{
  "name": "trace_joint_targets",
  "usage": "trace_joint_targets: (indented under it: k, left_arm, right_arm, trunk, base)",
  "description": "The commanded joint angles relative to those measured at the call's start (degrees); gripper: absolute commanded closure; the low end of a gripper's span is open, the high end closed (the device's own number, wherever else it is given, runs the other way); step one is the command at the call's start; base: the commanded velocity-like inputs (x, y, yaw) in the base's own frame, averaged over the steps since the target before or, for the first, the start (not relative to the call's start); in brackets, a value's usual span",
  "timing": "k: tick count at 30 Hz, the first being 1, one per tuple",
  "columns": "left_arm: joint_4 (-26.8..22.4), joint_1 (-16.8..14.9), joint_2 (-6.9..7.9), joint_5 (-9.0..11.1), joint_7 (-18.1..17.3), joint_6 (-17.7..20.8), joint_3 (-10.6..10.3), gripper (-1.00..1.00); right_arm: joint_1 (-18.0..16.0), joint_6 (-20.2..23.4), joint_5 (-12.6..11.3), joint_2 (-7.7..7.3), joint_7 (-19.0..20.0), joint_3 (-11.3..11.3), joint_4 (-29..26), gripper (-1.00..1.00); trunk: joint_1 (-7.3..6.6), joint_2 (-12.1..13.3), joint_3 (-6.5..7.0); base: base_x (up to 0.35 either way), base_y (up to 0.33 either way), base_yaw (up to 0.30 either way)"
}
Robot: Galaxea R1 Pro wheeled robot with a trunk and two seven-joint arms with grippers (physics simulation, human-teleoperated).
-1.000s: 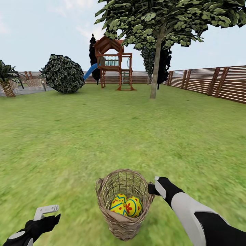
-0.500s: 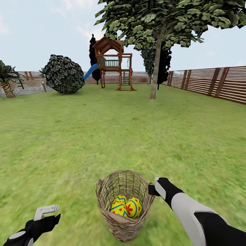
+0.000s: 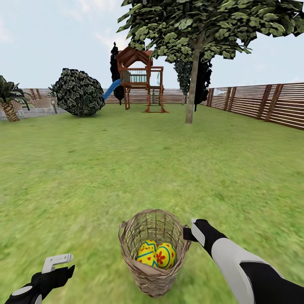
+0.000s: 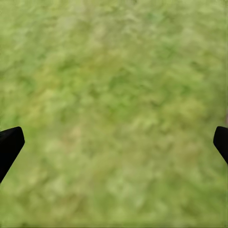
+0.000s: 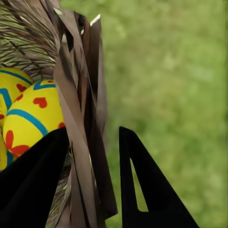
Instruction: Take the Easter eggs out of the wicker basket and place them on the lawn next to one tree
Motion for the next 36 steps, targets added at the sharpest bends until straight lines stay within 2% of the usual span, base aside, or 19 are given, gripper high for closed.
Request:
trace_joint_targets:
  k: [1,23,36]
  left_arm:
    - [-0.1,0.0,0.00,0.0,-0.2,0.3,0.1,-1.00]
    - [0.0,0.0,-0.09,-0.3,0.1,0.2,0.0,-1.00]
    - [2.2,-0.1,-0.13,-0.5,0.1,0.2,0.0,-1.00]
  right_arm:
    - [0.0,0.1,-0.9,0.05,-0.3,-0.5,-0.2,1.00]
    - [0.2,-0.1,-0.9,-0.01,0.1,-0.1,-0.7,1.00]
    - [0.2,-0.1,-0.9,-0.37,0.1,-0.9,-0.7,1.00]
  trunk:
    - [-0.23,0.4,0.14]
    - [-5.06,9.2,4.10]
    - [-7.92,14.4,7.01]
  base:
    - [0.000,0.000,0.000]
    - [0.000,0.000,-0.002]
    - [0.000,0.000,-0.219]
